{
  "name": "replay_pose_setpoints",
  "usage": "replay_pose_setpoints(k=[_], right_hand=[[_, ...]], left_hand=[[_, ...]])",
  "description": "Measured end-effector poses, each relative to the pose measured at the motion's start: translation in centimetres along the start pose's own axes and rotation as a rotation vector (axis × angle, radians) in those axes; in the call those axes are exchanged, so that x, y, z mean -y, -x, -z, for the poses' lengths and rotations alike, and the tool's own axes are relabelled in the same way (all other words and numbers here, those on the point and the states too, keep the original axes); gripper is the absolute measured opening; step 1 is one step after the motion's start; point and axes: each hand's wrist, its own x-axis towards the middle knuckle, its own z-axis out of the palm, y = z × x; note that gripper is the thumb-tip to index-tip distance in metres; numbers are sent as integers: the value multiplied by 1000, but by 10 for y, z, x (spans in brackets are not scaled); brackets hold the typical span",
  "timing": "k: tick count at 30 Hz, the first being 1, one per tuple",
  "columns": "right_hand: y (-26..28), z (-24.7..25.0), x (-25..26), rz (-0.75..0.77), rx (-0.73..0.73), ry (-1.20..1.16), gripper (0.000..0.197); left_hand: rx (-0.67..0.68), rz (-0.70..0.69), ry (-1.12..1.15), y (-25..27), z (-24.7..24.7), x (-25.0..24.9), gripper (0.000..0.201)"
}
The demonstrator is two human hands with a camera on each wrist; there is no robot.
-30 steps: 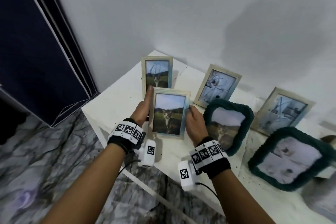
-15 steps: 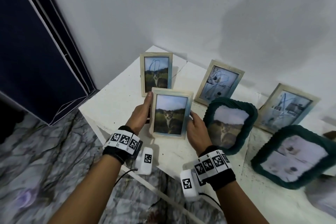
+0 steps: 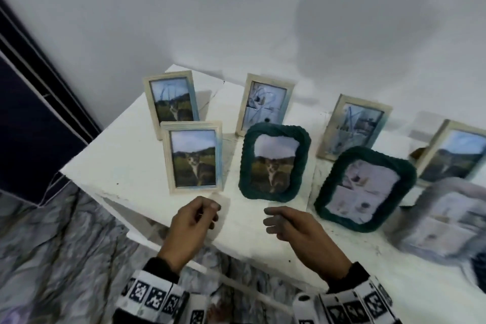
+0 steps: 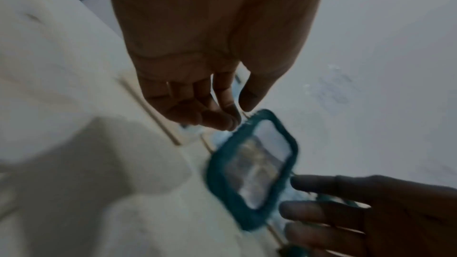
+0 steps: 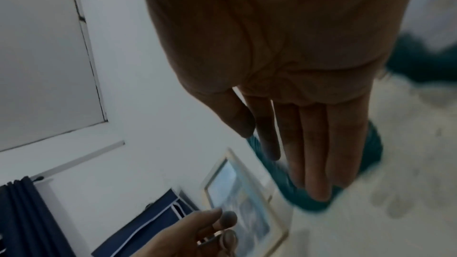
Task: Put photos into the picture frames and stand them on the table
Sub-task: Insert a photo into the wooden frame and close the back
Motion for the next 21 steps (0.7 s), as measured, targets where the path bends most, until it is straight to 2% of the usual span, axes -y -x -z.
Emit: replay_pose_setpoints(k=[2, 7, 11, 15, 17, 19, 21], right_hand=[[20, 36, 3, 44, -64, -17, 26], [69, 144, 14, 217, -303, -79, 25], [98, 237, 11, 288, -518, -165, 24], [107, 325, 1, 288, -649, -203, 22], [97, 363, -9, 234, -683, -197, 22], [77, 393, -22, 157, -711, -178, 22], [53, 416, -37, 55, -723, -145, 25]], left_hand=[[113, -105, 6, 4, -33, -35, 17], [292, -337, 58, 0, -132, -138, 14], [373, -455, 83, -11, -208, -220, 15], [460, -373, 56, -32, -281, -290, 22], [492, -297, -2, -53, -315, -314, 26], [515, -213, -108, -78, -343, -328, 26], [488, -166, -309, -101, -368, -336, 20]])
